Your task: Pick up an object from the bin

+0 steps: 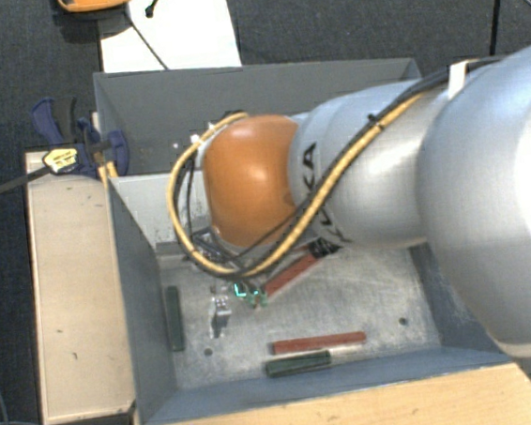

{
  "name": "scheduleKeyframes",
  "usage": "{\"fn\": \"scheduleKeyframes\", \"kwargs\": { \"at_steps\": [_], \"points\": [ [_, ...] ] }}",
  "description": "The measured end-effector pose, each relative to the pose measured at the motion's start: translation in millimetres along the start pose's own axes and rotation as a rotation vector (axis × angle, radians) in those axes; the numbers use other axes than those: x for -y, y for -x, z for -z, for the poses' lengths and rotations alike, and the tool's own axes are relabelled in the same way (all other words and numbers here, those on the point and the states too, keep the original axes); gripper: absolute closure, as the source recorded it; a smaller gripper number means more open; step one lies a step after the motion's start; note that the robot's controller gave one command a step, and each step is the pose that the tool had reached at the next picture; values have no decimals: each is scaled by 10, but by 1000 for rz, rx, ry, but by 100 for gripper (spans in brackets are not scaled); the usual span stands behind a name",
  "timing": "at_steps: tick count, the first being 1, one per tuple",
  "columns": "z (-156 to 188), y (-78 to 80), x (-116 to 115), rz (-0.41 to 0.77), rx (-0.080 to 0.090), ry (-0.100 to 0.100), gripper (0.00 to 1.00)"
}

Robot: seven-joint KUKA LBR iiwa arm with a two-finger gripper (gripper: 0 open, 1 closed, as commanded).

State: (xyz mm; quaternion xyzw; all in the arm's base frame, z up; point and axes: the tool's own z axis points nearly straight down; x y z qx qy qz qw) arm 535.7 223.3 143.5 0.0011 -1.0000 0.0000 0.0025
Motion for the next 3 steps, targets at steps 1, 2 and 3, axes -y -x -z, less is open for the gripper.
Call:
{"fn": "scheduleKeyframes", "kwargs": {
  "at_steps": [1, 2, 3],
  "points": [
    [34, 22, 7, -5, 7, 1, 0],
    [-89, 349, 301, 21, 9, 3, 0],
    [-116, 450, 639, 153, 7, 0, 0]
  ]
}}
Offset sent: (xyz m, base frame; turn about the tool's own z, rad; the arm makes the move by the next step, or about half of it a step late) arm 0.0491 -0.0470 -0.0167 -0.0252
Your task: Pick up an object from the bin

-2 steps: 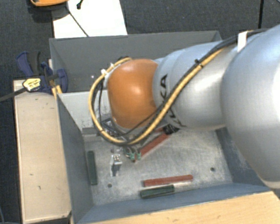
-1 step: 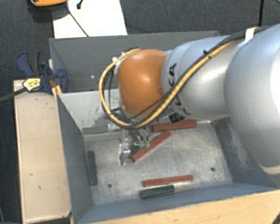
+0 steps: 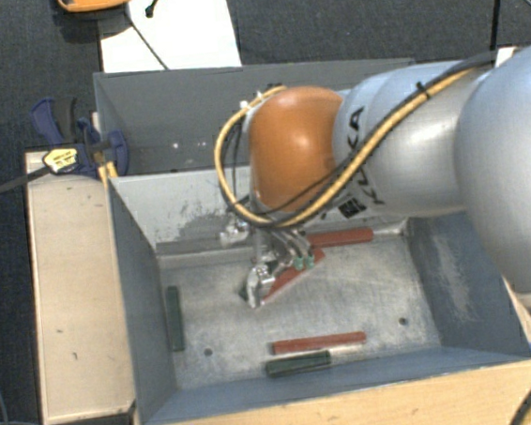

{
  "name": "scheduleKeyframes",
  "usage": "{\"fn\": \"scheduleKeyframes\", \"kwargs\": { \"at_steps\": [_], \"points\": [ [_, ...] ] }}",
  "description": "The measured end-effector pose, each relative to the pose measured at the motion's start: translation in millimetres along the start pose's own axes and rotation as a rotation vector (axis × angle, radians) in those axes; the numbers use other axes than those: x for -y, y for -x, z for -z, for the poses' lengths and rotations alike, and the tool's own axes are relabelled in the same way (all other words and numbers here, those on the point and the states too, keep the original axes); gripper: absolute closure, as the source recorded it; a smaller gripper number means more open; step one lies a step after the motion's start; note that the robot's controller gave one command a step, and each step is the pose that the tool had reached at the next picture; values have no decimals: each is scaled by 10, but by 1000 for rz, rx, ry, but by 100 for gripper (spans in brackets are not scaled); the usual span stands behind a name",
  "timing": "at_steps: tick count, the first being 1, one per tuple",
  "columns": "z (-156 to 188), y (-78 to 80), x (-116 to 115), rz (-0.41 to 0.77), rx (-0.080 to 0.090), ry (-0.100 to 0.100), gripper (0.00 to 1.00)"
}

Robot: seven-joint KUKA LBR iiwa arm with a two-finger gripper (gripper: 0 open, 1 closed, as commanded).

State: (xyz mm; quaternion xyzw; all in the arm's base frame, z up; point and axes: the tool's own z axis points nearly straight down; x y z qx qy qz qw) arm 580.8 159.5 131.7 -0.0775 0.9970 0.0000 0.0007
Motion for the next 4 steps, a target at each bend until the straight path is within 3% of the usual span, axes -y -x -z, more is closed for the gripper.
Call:
{"fn": "scheduleKeyframes", "kwargs": {
  "at_steps": [1, 2, 3, 4],
  "points": [
    [-426, -152, 54, 44, 6, 1, 0],
    [-565, 28, 791, 100, 13, -1, 100],
    [-565, 28, 790, 99, 12, -1, 100],
    [547, -43, 878, 100, 1, 1, 100]
  ]
}}
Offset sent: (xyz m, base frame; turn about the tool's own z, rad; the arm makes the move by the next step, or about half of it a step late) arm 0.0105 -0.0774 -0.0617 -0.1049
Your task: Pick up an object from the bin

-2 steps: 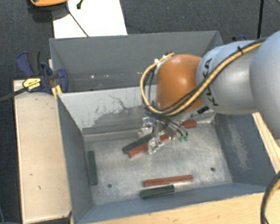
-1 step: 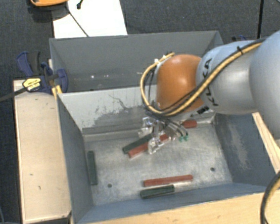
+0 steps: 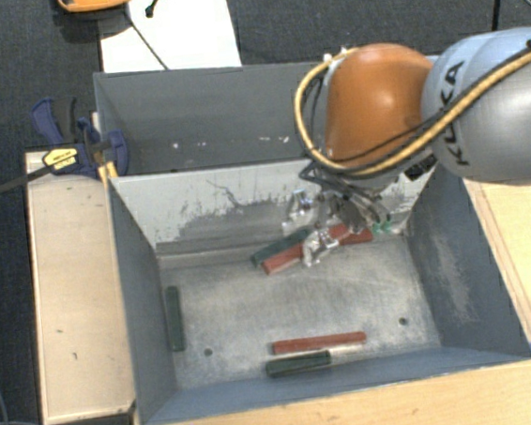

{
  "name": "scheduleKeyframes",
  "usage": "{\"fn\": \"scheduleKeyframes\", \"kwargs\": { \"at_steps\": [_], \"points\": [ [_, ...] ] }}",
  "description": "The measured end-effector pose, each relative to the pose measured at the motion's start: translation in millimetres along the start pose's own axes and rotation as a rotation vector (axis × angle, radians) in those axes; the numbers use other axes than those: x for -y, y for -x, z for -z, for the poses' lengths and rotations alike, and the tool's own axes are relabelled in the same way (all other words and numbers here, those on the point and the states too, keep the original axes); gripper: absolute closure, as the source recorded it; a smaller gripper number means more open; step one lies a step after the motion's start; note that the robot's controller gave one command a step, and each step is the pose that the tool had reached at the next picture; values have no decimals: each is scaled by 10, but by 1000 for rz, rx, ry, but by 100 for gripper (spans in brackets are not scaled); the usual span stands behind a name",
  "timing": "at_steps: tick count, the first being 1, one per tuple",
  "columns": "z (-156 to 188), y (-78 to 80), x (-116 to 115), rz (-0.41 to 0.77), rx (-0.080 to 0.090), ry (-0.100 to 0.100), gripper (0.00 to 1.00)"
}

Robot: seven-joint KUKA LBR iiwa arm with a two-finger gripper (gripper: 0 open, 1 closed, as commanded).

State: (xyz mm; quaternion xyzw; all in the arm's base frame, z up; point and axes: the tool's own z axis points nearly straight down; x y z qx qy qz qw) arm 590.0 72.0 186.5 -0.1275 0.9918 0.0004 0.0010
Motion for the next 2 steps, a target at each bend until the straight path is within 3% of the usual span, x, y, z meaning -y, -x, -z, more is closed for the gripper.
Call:
{"fn": "scheduleKeyframes", "kwargs": {
  "at_steps": [1, 2],
  "points": [
    [0, 0, 0, -2, 0, 0, 100],
    [998, -117, -20, 20, 1, 0, 100]
  ]
}}
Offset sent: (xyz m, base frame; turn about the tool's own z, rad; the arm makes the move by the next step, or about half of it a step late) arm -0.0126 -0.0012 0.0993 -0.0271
